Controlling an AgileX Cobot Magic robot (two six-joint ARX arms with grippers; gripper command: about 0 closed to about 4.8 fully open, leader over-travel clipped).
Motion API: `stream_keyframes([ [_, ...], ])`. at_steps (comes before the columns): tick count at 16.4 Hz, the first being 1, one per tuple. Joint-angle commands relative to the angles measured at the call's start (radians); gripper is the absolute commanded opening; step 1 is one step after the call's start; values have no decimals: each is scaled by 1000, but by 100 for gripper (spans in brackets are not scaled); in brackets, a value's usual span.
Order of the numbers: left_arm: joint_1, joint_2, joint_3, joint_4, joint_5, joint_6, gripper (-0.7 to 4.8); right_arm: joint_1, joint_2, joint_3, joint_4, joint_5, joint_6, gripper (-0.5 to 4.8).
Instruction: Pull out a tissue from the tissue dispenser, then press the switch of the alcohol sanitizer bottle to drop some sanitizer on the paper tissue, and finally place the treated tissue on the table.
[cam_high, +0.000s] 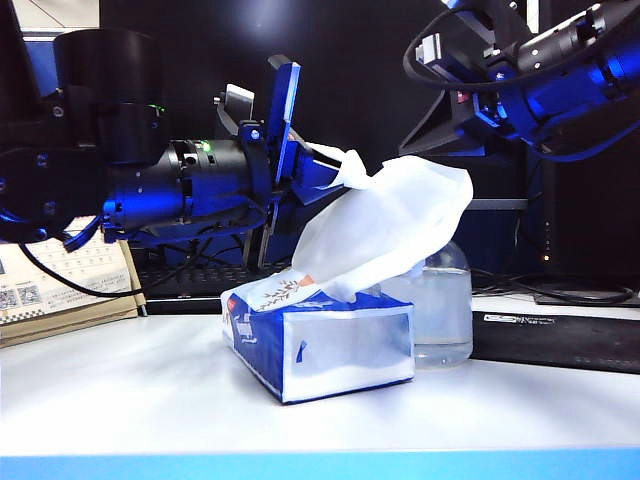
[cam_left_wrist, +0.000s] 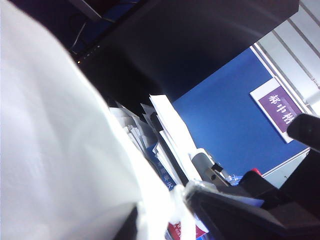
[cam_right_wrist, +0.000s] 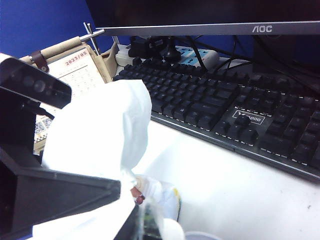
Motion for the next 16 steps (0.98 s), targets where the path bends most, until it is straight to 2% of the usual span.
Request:
stream_keyframes([
  [1,-2,-6,6,32,4,2,-6,0,5,-33,-80,-1,10,-1],
  [16,-3,-6,5,32,5,2,-6,0,18,-113,-43,2,39,-1],
])
